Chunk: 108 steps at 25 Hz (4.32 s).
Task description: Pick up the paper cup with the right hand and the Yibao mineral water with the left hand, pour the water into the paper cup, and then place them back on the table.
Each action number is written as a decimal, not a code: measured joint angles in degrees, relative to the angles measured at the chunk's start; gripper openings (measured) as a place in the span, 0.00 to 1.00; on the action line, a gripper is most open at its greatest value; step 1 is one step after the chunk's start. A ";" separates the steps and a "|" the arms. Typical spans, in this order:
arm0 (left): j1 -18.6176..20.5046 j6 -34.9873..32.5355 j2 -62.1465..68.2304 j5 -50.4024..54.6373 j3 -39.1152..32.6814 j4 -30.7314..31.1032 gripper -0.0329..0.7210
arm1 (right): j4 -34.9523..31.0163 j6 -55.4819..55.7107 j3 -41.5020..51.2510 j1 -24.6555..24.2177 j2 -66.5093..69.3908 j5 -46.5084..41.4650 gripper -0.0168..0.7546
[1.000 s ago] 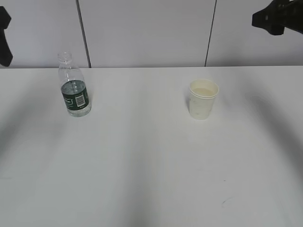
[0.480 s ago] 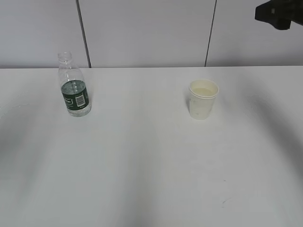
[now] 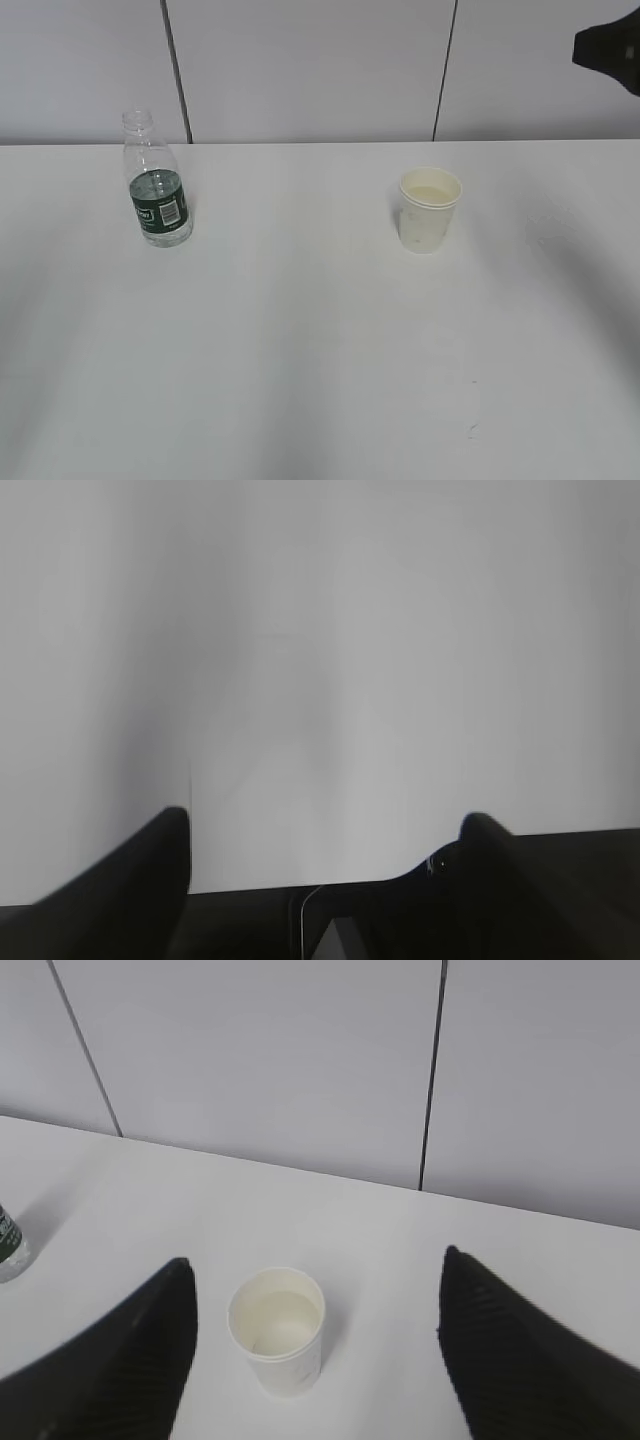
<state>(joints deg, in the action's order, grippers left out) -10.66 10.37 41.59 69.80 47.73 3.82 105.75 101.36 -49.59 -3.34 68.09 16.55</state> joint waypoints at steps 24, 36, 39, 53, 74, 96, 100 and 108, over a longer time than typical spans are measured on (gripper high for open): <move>-0.03 -4.50 -42.44 -5.80 -18.29 -1.97 0.69 | 0.00 0.00 5.37 0.00 -5.37 -0.81 0.78; 2.07 -7.96 -42.64 -5.96 -18.29 -5.60 0.68 | 0.00 0.00 5.37 0.00 -5.37 -0.91 0.78; 6.52 -7.96 -42.64 -6.00 -18.29 -6.36 0.67 | 0.00 0.00 5.37 0.00 -5.37 -1.04 0.78; 9.95 -7.96 -42.64 -6.00 -18.29 -6.83 0.67 | 0.00 0.10 5.37 0.00 -5.37 -2.88 0.78; 9.95 -7.96 -42.64 -6.00 -18.29 -6.99 0.67 | -38.14 -34.70 8.08 0.00 -5.37 -18.90 0.78; 9.95 -7.96 -42.64 -6.00 -18.29 -7.00 0.67 | -98.48 -91.56 3.53 5.54 -16.74 -63.25 0.78; 9.95 -7.96 -42.64 -6.00 -18.29 -7.00 0.67 | -98.72 -91.56 1.90 5.54 -22.23 -69.60 0.78; 9.95 -7.96 -42.64 -6.00 -18.29 -7.00 0.67 | -98.13 -91.60 1.52 5.54 -34.39 -78.57 0.78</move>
<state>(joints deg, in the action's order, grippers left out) -0.71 2.41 -1.05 63.79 29.45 -3.19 7.62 9.76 -48.07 2.19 33.70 -62.02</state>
